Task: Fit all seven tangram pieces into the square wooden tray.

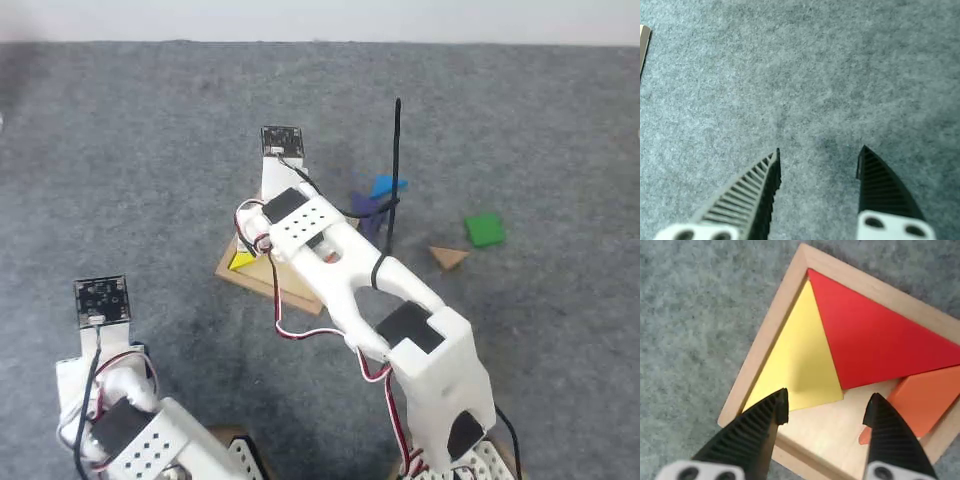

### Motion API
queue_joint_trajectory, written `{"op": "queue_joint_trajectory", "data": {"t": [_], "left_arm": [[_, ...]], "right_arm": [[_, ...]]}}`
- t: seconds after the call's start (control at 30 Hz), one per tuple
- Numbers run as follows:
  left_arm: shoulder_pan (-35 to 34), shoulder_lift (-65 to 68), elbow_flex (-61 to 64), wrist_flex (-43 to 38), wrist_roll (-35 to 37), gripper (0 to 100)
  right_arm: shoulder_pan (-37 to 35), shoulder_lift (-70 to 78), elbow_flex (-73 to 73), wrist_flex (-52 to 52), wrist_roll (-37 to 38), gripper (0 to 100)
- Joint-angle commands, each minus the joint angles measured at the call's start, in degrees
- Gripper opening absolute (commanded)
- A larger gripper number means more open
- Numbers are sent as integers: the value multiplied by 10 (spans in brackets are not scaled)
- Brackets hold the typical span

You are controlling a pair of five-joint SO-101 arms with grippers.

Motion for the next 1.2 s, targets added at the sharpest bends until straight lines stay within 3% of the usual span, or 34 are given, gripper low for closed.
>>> {"op": "queue_joint_trajectory", "data": {"t": [0.0, 0.4, 0.7, 1.03, 1.17], "left_arm": [[2, -8, -7, 3, -6, 240], [2, -8, -7, 3, -6, 240], [2, -8, -7, 3, -6, 240], [2, -8, -7, 3, -6, 240], [2, -8, -7, 3, -6, 240]], "right_arm": [[0, -4, -26, -7, 9, 256], [55, 29, -25, 2, 10, 256], [60, -27, -41, 4, 11, 256], [123, -153, -43, 125, 45, 256], [162, -239, -41, 240, 151, 256]]}}
